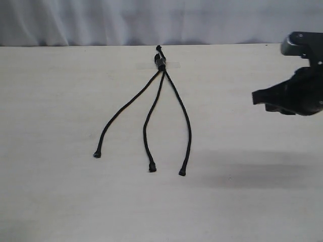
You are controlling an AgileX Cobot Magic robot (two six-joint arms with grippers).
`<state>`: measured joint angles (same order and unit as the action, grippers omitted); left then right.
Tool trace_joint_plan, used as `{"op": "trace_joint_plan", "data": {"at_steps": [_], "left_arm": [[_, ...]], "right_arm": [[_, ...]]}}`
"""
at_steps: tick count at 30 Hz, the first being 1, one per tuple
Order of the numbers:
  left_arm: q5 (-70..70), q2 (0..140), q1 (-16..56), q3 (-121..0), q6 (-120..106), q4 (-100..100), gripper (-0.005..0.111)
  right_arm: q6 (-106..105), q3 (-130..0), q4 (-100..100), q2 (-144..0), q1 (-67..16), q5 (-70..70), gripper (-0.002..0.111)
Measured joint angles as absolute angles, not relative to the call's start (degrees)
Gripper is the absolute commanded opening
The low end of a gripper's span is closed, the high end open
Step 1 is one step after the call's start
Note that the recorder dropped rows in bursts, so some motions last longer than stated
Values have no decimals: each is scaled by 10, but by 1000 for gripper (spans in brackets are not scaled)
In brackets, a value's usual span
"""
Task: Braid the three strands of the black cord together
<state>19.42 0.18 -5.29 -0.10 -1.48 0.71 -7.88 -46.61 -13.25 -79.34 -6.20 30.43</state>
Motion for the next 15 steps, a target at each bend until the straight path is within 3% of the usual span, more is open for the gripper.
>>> {"op": "trace_joint_plan", "data": {"at_steps": [15], "left_arm": [[194, 2, -53, -1, -15, 7, 0]], "right_arm": [[-53, -716, -135, -1056, -263, 421, 4]]}}
